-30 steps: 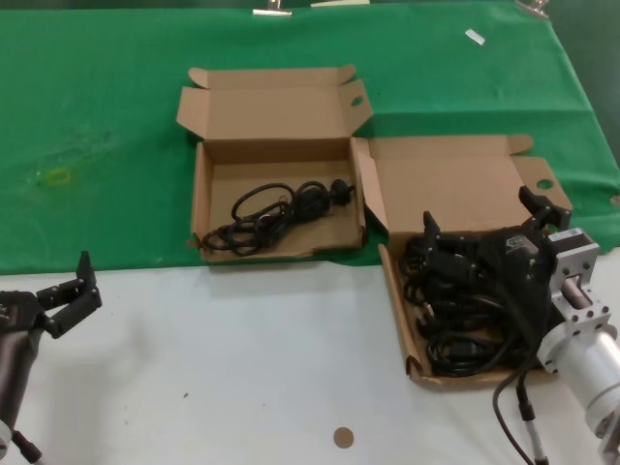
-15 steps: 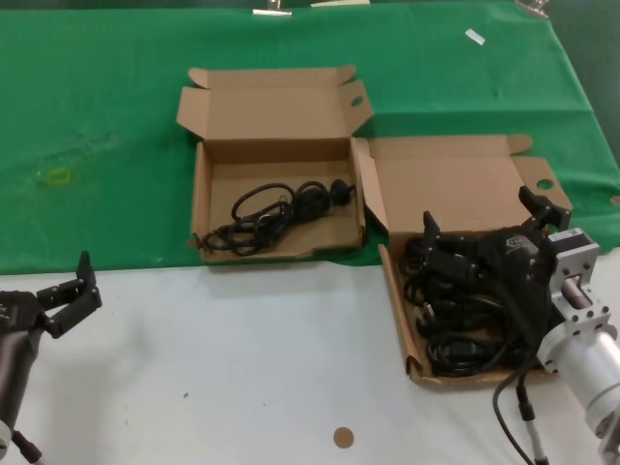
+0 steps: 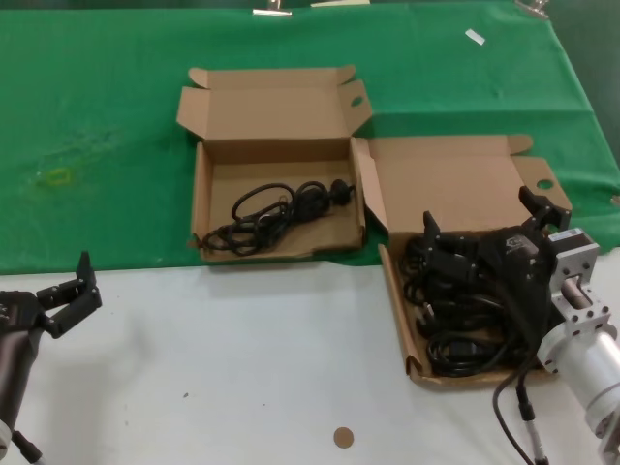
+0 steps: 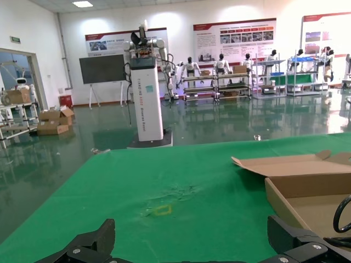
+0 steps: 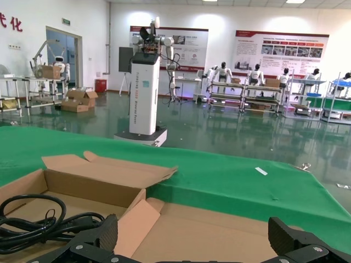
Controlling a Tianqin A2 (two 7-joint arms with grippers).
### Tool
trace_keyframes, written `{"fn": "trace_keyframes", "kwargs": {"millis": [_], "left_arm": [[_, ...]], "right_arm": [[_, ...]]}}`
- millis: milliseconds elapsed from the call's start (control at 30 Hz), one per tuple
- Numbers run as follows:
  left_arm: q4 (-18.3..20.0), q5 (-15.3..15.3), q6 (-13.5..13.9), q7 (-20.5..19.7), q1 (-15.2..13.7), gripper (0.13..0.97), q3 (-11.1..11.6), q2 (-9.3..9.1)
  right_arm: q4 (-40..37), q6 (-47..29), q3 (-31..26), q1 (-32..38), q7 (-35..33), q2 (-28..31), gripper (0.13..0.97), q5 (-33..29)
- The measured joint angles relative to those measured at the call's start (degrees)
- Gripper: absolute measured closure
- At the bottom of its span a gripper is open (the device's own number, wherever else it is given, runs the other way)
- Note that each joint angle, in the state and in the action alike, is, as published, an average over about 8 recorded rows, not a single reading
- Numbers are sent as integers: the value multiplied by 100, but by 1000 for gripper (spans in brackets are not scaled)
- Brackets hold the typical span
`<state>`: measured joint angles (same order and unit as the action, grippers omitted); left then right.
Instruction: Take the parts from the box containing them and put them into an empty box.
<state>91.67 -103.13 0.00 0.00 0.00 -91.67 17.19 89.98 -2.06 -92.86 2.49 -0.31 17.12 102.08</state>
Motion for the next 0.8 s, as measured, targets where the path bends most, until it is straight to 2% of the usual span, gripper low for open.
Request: {"fn": "trace_keyframes", "kwargs": {"millis": [800], "left_arm": [[0,0,0,0,0,132,0,0]], "right_arm": [[0,0,0,0,0,0,129,0]]}}
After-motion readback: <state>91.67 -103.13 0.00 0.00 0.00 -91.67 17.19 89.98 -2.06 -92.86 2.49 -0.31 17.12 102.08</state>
